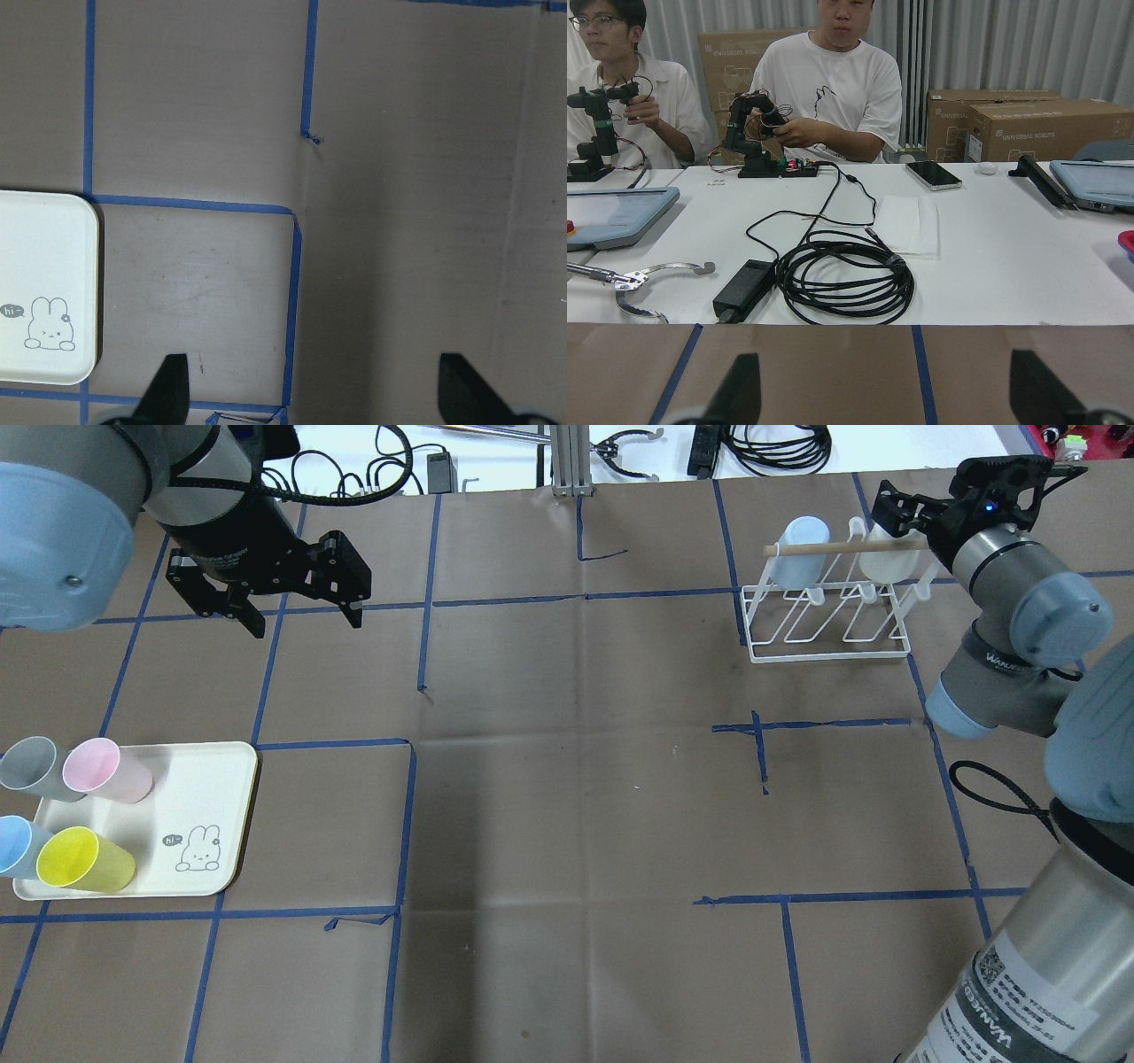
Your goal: Transfer IKEA cup to right arm and place on rack
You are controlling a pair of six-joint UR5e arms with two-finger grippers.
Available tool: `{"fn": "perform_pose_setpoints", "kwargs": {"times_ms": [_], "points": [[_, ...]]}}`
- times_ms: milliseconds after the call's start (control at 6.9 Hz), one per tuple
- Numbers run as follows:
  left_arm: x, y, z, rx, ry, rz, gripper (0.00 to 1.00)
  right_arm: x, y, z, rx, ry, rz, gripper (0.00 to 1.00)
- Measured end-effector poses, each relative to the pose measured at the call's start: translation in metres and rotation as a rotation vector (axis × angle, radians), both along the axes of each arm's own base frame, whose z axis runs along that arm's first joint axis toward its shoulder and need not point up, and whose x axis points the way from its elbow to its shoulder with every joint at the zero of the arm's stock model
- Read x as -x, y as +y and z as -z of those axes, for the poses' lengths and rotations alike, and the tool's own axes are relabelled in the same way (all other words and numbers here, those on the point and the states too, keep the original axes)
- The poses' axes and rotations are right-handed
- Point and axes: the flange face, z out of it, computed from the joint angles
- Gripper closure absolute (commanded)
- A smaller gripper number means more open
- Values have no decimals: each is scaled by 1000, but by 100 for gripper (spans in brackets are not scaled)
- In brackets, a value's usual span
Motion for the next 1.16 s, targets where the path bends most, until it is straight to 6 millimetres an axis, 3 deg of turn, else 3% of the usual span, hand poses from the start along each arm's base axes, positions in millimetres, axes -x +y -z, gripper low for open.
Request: {"fn": "perform_pose_setpoints", "kwargs": {"times_ms": [290, 580, 869, 1159], "points": [[0, 0, 0, 1, 0, 0, 0, 0, 0, -22, 19, 11, 7, 0], [0, -1, -1, 1, 0, 0, 0, -11, 6, -79, -52, -9, -1, 0], [0, -1, -1, 1, 2, 0, 0, -33, 18, -135, -225, -47, -3, 0], [0, 0, -1, 1, 2, 1, 0, -69, 32, -157, -414, -45, 20, 0]]}}
